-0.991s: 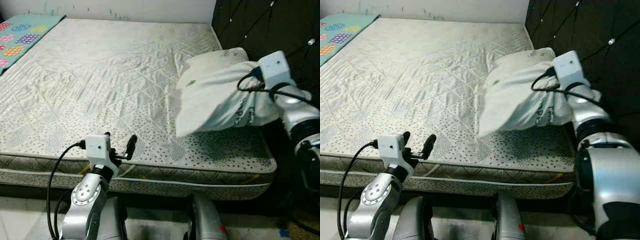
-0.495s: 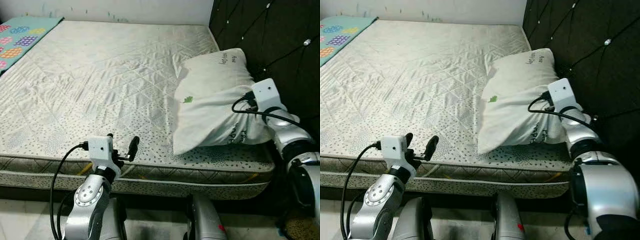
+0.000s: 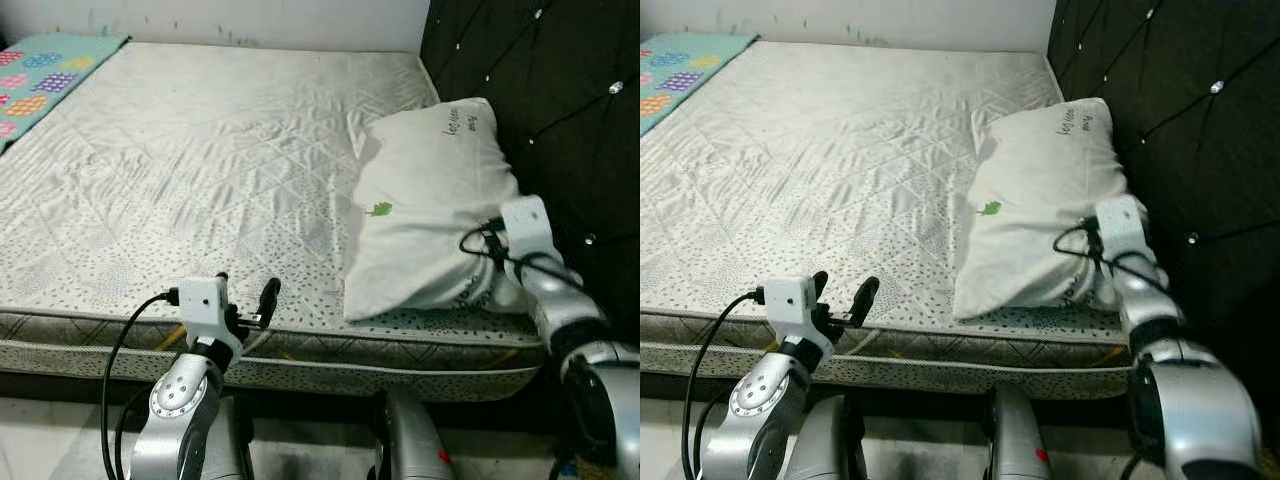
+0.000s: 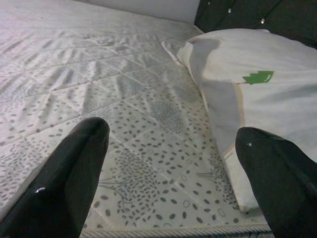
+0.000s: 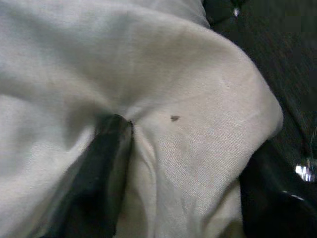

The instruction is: Clean up the room

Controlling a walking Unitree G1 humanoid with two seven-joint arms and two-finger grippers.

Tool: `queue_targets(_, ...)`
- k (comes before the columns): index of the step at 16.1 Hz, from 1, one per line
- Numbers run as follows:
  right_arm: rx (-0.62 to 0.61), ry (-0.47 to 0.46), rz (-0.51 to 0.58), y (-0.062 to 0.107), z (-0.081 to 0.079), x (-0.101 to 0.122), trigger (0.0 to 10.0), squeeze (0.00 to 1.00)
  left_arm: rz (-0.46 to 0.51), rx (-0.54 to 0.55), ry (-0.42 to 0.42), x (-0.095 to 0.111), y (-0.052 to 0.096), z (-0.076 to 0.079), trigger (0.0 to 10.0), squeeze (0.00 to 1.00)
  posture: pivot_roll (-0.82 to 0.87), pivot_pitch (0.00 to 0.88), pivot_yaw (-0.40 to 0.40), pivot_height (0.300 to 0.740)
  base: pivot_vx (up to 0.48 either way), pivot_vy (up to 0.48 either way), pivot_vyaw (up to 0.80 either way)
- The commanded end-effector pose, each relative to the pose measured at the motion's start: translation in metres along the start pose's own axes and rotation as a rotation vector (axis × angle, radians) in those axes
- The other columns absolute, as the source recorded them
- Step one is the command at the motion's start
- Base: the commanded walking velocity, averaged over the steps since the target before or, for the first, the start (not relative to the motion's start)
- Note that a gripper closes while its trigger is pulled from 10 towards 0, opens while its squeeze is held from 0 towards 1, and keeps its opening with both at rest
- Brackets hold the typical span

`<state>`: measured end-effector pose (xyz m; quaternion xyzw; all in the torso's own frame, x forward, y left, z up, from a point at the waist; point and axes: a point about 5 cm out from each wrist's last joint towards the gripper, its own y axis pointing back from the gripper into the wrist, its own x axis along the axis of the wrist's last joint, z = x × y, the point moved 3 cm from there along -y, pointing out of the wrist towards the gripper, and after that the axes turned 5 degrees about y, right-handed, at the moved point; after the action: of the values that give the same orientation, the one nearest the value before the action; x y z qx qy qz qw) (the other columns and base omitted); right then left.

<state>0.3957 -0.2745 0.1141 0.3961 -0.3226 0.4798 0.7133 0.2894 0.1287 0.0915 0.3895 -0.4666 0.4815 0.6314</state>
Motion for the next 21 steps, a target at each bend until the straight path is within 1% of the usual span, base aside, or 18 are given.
queue_targets(1,-0.032,-0.018,0.037,0.000,0.003,0.005,10.0,1.00,-0.003,-0.002,-0.007,-0.001,0.000,-0.001,10.0,0.00,-0.03,0.002,0.005,0.560,0.000,0.000,0.00)
queue_targets(2,-0.087,-0.016,0.054,0.002,0.011,0.003,10.0,1.00,-0.007,-0.010,-0.006,-0.002,-0.001,0.001,10.0,0.00,-0.03,0.001,0.009,0.560,0.000,0.000,0.00)
queue_targets(4,-0.148,-0.012,0.090,0.003,0.019,0.008,10.0,1.00,-0.007,-0.018,-0.005,-0.002,-0.003,0.003,10.0,0.00,-0.03,0.001,0.009,0.560,0.000,0.000,0.00)
queue_targets(5,-0.203,-0.009,0.143,0.004,0.027,0.019,10.0,1.00,-0.006,-0.019,-0.005,-0.002,-0.003,0.003,10.0,0.00,-0.04,0.000,0.012,0.560,0.000,0.000,0.00)
queue_targets(6,-0.223,-0.009,0.167,0.004,0.030,0.025,10.0,1.00,-0.006,-0.019,-0.004,-0.002,-0.003,0.003,10.0,0.00,-0.04,0.000,0.012,0.560,0.000,0.000,0.00)
queue_targets(7,-0.265,0.007,0.256,0.006,0.036,0.045,10.0,1.00,-0.005,-0.020,-0.003,-0.002,-0.004,0.003,10.0,0.00,-0.04,0.000,0.011,0.560,0.000,0.000,0.00)
queue_targets(8,-0.285,0.023,0.322,0.007,0.038,0.060,10.0,1.00,-0.004,-0.019,-0.002,-0.002,-0.004,0.003,10.0,0.00,-0.04,0.000,0.009,0.560,0.000,0.000,0.00)
queue_targets(10,-0.281,0.001,0.392,0.009,0.036,0.076,10.0,1.00,-0.002,-0.018,-0.001,-0.002,-0.004,0.004,10.0,0.00,-0.04,0.000,0.006,0.560,0.000,0.000,0.00)
queue_targets(11,-0.237,-0.044,0.406,0.009,0.028,0.079,10.0,1.00,-0.001,-0.017,0.000,-0.002,-0.005,0.004,10.0,0.00,-0.05,0.000,0.004,0.560,0.000,0.000,0.00)
queue_targets(12,-0.163,-0.085,0.395,0.008,0.014,0.075,10.0,1.00,0.000,-0.016,0.002,-0.002,-0.005,0.004,10.0,0.00,-0.05,0.000,0.002,0.560,0.000,0.000,0.00)
queue_targets(13,-0.143,-0.095,0.389,0.008,0.010,0.073,10.0,1.00,0.000,-0.016,0.003,-0.003,-0.005,0.004,10.0,0.00,-0.05,0.000,0.000,0.560,0.000,0.000,0.00)
queue_targets(14,-0.043,-0.141,0.341,0.008,-0.013,0.058,10.0,1.00,0.000,-0.016,0.005,-0.003,-0.004,0.004,10.0,0.00,-0.05,0.000,-0.002,0.560,0.000,0.000,0.00)
queue_targets(15,0.030,-0.187,0.307,0.011,-0.033,0.044,10.0,1.00,-0.002,-0.017,0.008,-0.003,-0.004,0.004,10.0,0.00,-0.05,0.000,-0.002,0.560,0.000,0.000,0.00)
queue_targets(16,0.072,-0.220,0.280,0.013,-0.046,0.036,10.0,1.00,-0.003,-0.018,0.009,-0.004,-0.004,0.004,10.0,0.00,-0.05,0.000,-0.002,0.560,0.000,0.000,0.00)
queue_targets(18,0.145,-0.294,0.173,0.018,-0.074,0.014,10.0,1.00,-0.005,-0.022,0.010,-0.004,-0.003,0.004,10.0,0.00,-0.05,0.007,0.007,0.560,0.000,0.000,0.00)
queue_targets(19,0.172,-0.302,0.133,0.020,-0.085,0.008,10.0,1.00,-0.007,-0.024,0.009,-0.004,-0.003,0.004,10.0,0.00,-0.05,0.009,0.010,0.560,0.000,0.000,0.00)
queue_targets(20,0.183,-0.320,0.104,0.022,-0.091,0.005,10.0,1.00,-0.010,-0.027,0.008,-0.004,-0.003,0.004,10.0,0.00,-0.05,0.012,0.013,0.560,0.000,0.000,0.00)
queue_targets(21,0.174,-0.340,0.087,0.021,-0.094,0.006,10.0,1.00,-0.011,-0.030,0.006,-0.004,-0.003,0.004,10.0,0.00,-0.04,0.014,0.014,0.560,0.000,0.000,0.00)
